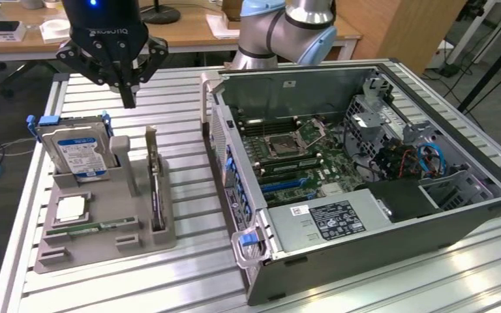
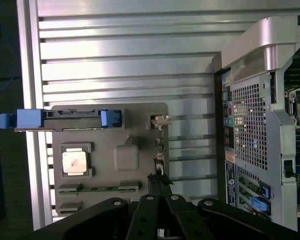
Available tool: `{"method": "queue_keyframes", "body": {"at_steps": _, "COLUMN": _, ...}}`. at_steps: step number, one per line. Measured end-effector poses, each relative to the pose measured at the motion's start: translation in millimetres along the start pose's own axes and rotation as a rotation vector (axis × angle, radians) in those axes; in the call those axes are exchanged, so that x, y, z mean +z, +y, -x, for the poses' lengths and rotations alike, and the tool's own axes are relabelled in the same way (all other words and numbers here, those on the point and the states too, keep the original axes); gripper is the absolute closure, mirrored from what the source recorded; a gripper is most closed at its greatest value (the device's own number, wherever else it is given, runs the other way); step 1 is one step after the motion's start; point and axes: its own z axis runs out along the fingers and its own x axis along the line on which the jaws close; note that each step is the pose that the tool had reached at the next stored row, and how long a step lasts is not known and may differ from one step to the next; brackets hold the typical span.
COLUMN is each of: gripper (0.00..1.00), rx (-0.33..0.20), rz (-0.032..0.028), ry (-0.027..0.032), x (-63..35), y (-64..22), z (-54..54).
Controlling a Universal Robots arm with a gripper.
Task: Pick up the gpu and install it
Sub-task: 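Reach for the gpu, then pick up the gpu and move the gpu toward the slot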
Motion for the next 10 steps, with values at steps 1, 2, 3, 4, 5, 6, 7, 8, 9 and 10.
{"method": "queue_keyframes", "body": {"at_steps": 1, "gripper": 0.89, "rx": 0.000, "rz": -0.0001, "ry": 0.0001, "x": 0.0, "y": 0.0, "z": 0.0}}
{"method": "queue_keyframes", "body": {"at_steps": 2, "gripper": 0.89, "rx": 0.000, "rz": 0.0000, "ry": 0.0000, "x": 0.0, "y": 0.0, "z": 0.0}}
{"method": "queue_keyframes", "body": {"at_steps": 3, "gripper": 0.89, "rx": 0.000, "rz": 0.0000, "ry": -0.0001, "x": 0.0, "y": 0.0, "z": 0.2}}
{"method": "queue_keyframes", "body": {"at_steps": 4, "gripper": 0.89, "rx": 0.000, "rz": 0.0000, "ry": 0.0001, "x": 0.0, "y": 0.1, "z": 1.0}}
{"method": "queue_keyframes", "body": {"at_steps": 5, "gripper": 0.89, "rx": 0.000, "rz": 0.0000, "ry": 0.0001, "x": 0.0, "y": 0.2, "z": 1.5}}
{"method": "queue_keyframes", "body": {"at_steps": 6, "gripper": 0.89, "rx": 0.000, "rz": 0.0000, "ry": 0.0001, "x": 0.0, "y": 0.1, "z": 1.6}}
{"method": "queue_keyframes", "body": {"at_steps": 7, "gripper": 0.89, "rx": 0.000, "rz": -0.0001, "ry": 0.0001, "x": 0.0, "y": 0.1, "z": 1.6}}
{"method": "queue_keyframes", "body": {"at_steps": 8, "gripper": 0.89, "rx": 0.000, "rz": -0.0001, "ry": 0.0001, "x": 0.0, "y": 0.1, "z": 1.7}}
{"method": "queue_keyframes", "body": {"at_steps": 9, "gripper": 0.89, "rx": 0.000, "rz": -0.0001, "ry": 0.0001, "x": 0.0, "y": 0.1, "z": 1.8}}
{"method": "queue_keyframes", "body": {"at_steps": 10, "gripper": 0.89, "rx": 0.000, "rz": -0.0001, "ry": 0.0001, "x": 0.0, "y": 0.1, "z": 1.8}}
